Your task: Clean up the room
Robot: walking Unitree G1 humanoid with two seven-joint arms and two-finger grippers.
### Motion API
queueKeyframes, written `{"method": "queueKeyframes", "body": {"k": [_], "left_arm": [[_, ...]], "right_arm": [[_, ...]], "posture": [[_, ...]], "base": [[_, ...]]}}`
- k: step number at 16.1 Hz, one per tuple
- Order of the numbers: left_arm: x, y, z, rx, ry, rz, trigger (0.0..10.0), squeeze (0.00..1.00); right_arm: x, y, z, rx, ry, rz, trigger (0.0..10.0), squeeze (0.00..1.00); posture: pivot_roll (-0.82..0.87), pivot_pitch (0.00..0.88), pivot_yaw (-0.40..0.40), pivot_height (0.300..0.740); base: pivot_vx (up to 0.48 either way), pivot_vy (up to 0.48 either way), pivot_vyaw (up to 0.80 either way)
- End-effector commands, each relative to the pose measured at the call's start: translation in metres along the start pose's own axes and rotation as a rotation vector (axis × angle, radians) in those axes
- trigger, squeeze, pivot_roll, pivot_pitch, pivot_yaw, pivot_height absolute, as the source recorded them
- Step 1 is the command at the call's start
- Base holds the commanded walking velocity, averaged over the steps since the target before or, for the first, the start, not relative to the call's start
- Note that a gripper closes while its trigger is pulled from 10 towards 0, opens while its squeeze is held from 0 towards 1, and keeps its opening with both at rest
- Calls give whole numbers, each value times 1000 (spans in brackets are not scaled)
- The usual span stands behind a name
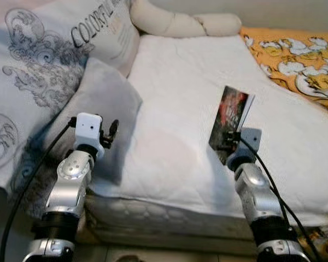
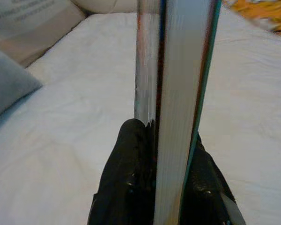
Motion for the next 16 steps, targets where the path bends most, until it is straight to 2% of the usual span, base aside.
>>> {"method": "queueKeyframes", "body": {"k": [1,8,9,12,14,16], "left_arm": [[-6,4,-1,10,13,-2,10000,0],[-6,3,-1,5,12,-8,10000,0],[-6,2,-1,-2,6,-20,10000,0],[0,-1,0,-17,-28,17,10000,0],[5,7,1,8,-74,0,10000,0],[11,12,4,19,-141,-15,10000,0]], "right_arm": [[-18,14,-4,48,55,0,10000,0],[-19,16,-4,52,59,-17,10000,0],[-21,18,-5,57,71,-43,10000,0],[-25,17,-6,44,96,-61,10000,0],[-34,11,-12,-14,136,-2,10000,0],[-39,13,-21,-43,166,17,10000,0]], "posture": [[74,0,11,740],[74,0,11,740],[75,0,11,740],[82,0,7,740],[88,0,2,740],[95,0,-3,740]], "base": [[364,0,0],[358,0,0],[0,0,0],[0,0,0],[0,0,0],[0,0,0]]}}
Point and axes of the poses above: a point about 5 cm out from each wrist's last joint towards the gripper, its own z axis pointing back from the gripper into the wrist, its own y axis along the axis of the wrist's last joint, x = y × z, the point moved 6 cm from there along -z, pointing out of the wrist towards the gripper, and after that the axes turned 6 degrees about -z, right-handed, at the moved point
